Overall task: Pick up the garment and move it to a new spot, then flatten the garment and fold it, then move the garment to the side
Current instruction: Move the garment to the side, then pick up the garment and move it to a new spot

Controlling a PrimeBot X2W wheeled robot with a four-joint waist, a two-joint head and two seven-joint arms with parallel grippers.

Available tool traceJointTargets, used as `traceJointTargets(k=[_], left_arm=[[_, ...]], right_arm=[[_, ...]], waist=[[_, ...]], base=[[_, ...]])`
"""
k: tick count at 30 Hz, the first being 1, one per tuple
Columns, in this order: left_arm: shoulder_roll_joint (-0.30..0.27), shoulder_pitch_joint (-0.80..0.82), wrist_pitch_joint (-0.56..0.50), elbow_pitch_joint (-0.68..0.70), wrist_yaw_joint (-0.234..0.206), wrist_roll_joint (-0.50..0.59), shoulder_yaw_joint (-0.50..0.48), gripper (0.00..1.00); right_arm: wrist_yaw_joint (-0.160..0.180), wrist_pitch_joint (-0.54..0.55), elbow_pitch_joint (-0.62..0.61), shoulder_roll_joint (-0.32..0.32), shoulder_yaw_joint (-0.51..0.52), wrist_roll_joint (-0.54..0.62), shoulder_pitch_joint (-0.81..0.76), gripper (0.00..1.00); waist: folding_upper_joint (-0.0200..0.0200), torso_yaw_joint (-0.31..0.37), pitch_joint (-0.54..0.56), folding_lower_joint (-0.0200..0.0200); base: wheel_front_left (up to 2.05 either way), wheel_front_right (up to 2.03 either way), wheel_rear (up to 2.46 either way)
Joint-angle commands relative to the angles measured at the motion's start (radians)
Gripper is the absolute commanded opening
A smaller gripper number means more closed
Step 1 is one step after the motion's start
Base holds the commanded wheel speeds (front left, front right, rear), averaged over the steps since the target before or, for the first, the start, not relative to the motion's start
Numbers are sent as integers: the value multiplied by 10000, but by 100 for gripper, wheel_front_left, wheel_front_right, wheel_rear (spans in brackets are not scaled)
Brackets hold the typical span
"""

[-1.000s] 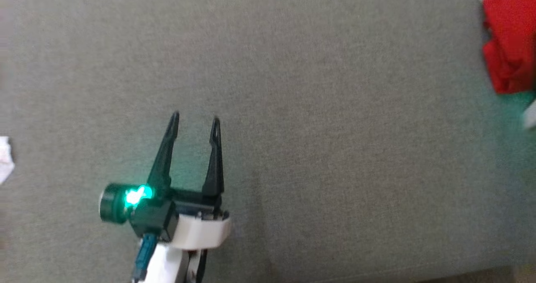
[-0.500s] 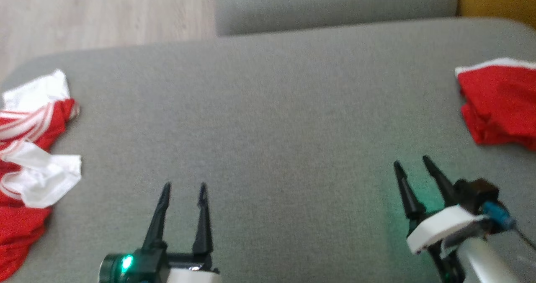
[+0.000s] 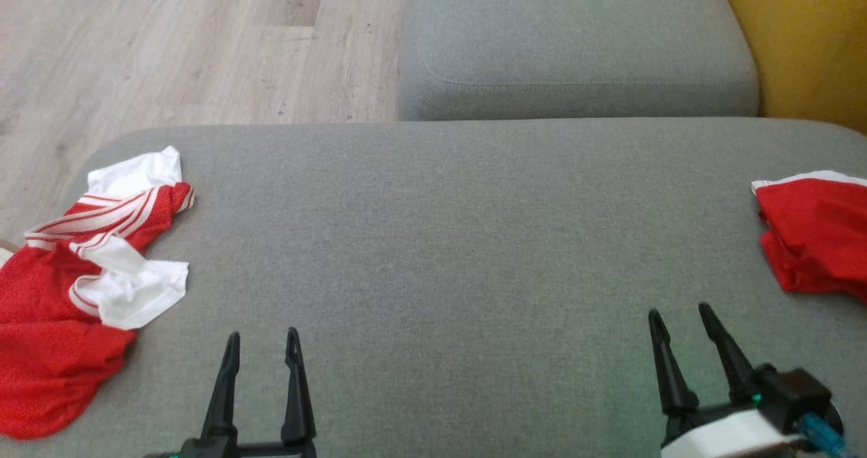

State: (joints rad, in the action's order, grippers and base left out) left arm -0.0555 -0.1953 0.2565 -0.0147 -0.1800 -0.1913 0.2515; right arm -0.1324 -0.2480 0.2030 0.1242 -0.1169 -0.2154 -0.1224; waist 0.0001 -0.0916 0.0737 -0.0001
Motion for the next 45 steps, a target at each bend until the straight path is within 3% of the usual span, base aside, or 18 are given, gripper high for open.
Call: traceJointTargets(k=[1, 28, 33, 45], left_arm=[[53, 263, 53, 347, 56, 70, -447, 100], [53, 94, 53, 511, 69, 236, -666, 100], [53, 216, 53, 425, -77, 408, -689, 100], [53, 166, 53, 593, -90, 422, -871, 100]], right_arm=[[17, -135, -426, -10, -108, 115, 263, 100], [17, -137, -544, -313, 336, 385, -43, 100], [17, -137, -477, -365, 275, 378, -46, 100], [17, -137, -382, -507, 93, 333, 292, 100]], waist=[[-1, -28, 39, 1], [-1, -131, -54, 1], [-1, -796, -168, 1], [-1, -3263, -540, 1]], base=[[0, 0, 0], [0, 0, 0], [0, 0, 0], [0, 0, 0]])
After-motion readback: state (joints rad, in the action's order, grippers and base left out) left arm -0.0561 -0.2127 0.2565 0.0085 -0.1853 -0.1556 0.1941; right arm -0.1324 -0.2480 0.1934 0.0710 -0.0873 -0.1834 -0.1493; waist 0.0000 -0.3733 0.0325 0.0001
